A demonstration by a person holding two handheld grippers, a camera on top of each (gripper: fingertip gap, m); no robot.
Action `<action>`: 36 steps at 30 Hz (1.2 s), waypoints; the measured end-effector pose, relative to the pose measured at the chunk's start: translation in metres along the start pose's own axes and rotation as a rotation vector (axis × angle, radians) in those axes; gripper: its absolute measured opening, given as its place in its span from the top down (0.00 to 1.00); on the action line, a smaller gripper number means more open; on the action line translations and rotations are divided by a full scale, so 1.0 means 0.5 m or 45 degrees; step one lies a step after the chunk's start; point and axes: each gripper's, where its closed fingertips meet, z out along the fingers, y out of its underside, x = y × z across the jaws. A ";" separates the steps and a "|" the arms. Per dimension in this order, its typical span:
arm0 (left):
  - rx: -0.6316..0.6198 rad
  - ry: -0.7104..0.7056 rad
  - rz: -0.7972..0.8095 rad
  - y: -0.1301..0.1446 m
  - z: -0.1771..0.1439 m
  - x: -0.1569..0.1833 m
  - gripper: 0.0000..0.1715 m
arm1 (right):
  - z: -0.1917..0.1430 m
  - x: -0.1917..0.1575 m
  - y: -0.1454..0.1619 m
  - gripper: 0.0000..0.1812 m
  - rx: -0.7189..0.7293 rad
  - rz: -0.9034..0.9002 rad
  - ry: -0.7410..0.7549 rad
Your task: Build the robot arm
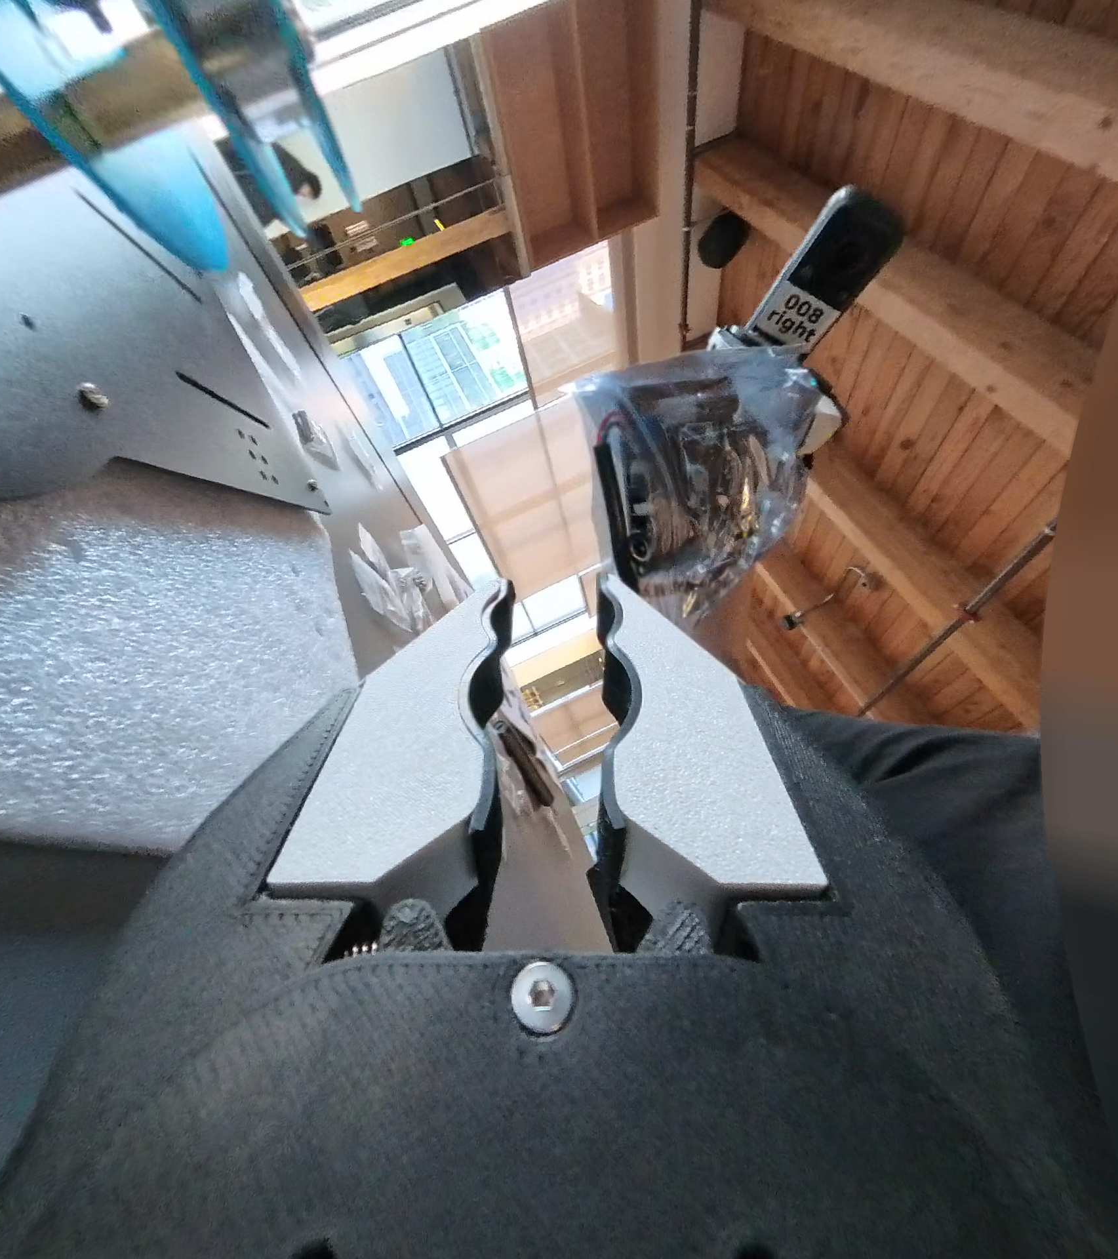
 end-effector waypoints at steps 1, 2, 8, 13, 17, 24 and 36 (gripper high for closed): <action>0.001 0.020 -0.003 0.001 0.003 0.007 0.87 | -0.001 -0.003 -0.002 1.00 0.006 -0.004 -0.007; 0.001 0.025 -0.004 0.002 0.005 0.010 0.87 | -0.002 -0.007 -0.005 1.00 0.011 -0.010 -0.017; 0.038 0.114 -0.027 -0.004 0.005 0.034 0.86 | -0.004 -0.013 -0.005 1.00 0.012 -0.021 -0.015; 0.020 0.059 0.002 0.004 0.011 0.028 0.87 | -0.002 -0.021 -0.005 1.00 0.013 -0.033 -0.023; 0.052 0.104 -0.014 -0.003 0.012 0.041 0.87 | -0.003 -0.025 -0.006 1.00 0.011 -0.043 -0.023; 0.078 0.178 -0.078 -0.009 0.025 0.051 0.88 | 0.000 -0.035 -0.004 1.00 0.003 -0.065 -0.028; 0.066 0.293 -0.119 -0.002 0.040 0.060 0.98 | -0.002 -0.033 0.016 1.00 -0.007 -0.048 -0.043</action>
